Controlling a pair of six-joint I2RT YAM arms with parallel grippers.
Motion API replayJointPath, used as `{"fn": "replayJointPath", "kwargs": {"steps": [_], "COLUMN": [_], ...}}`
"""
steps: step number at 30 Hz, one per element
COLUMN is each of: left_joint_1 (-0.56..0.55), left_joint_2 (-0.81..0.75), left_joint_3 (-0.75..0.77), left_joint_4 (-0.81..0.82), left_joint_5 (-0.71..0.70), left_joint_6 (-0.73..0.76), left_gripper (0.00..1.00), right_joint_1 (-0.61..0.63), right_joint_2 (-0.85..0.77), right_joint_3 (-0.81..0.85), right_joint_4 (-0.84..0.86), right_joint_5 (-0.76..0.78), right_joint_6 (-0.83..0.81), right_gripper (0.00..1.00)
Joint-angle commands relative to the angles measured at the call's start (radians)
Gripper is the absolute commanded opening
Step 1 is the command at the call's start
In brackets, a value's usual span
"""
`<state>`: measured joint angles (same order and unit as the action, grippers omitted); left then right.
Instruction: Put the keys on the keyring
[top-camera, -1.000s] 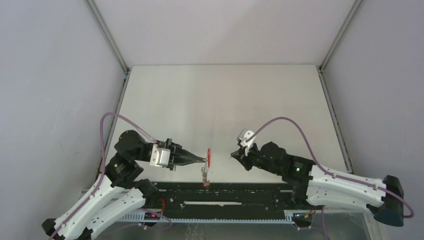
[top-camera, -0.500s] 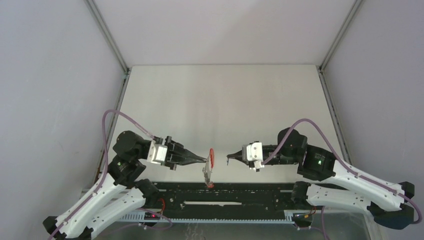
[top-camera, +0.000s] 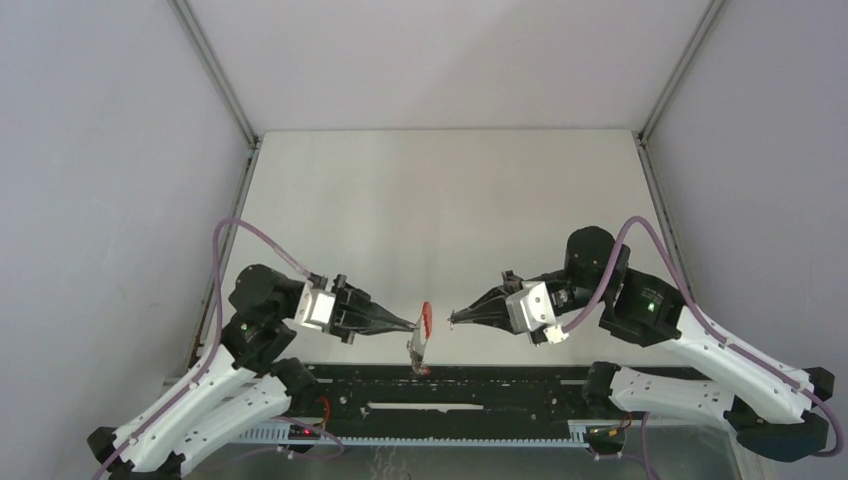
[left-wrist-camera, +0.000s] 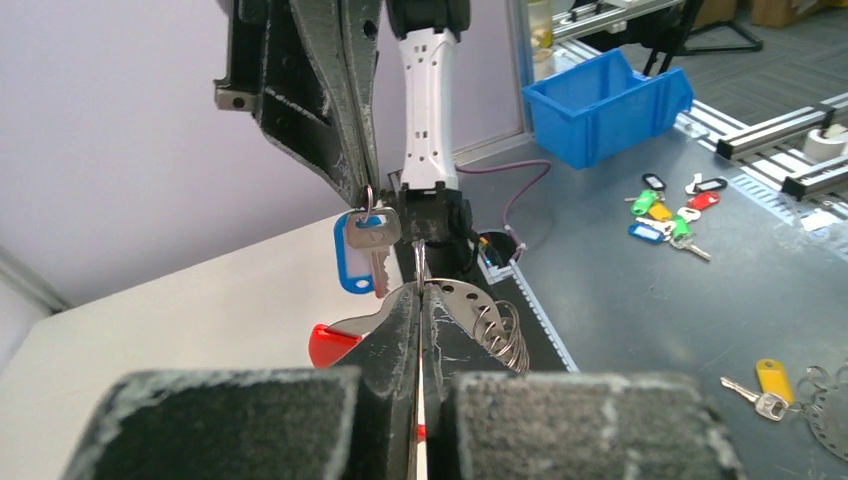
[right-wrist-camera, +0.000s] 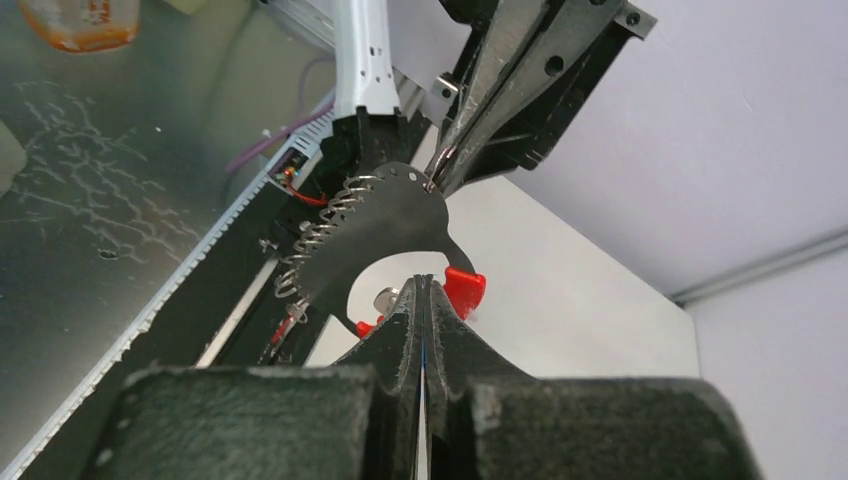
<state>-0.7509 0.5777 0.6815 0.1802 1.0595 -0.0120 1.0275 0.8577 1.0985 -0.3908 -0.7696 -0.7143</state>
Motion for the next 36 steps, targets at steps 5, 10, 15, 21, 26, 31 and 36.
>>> {"fn": "replayJointPath", "kwargs": {"steps": [5, 10, 15, 21, 26, 31, 36], "left_joint_1": [-0.074, -0.092, -0.095, -0.098, -0.097, -0.098, -0.103], "left_joint_2": [0.06, 0.111, 0.15, 0.176, 0.203, 0.217, 0.216], "left_joint_3": [0.057, 0.084, 0.121, 0.173, 0.207, 0.226, 0.23], "left_joint_4": [0.079, 0.081, 0.077, -0.04, -0.123, -0.174, -0.208], "left_joint_5": [0.113, 0.165, 0.206, 0.251, 0.267, 0.236, 0.225], "left_joint_6": [-0.021, 0.056, 0.125, 0.271, 0.365, 0.405, 0.399], "left_gripper": [0.0, 0.0, 0.0, 0.0, 0.0, 0.0, 0.0], "right_joint_1": [-0.002, 0.03, 0.072, 0.111, 0.128, 0.163, 0.201], "right_joint_2": [0.003, 0.021, 0.043, 0.058, 0.065, 0.094, 0.105], "right_joint_3": [0.079, 0.103, 0.138, 0.172, 0.198, 0.227, 0.228], "right_joint_4": [0.021, 0.017, -0.077, -0.149, -0.179, -0.221, -0.215], "right_joint_5": [-0.171, -0.17, -0.124, -0.078, -0.055, -0.004, 0.053], "right_joint_6": [-0.041, -0.06, -0.134, -0.189, -0.212, -0.237, -0.25], "right_gripper": [0.0, 0.0, 0.0, 0.0, 0.0, 0.0, 0.0]}}
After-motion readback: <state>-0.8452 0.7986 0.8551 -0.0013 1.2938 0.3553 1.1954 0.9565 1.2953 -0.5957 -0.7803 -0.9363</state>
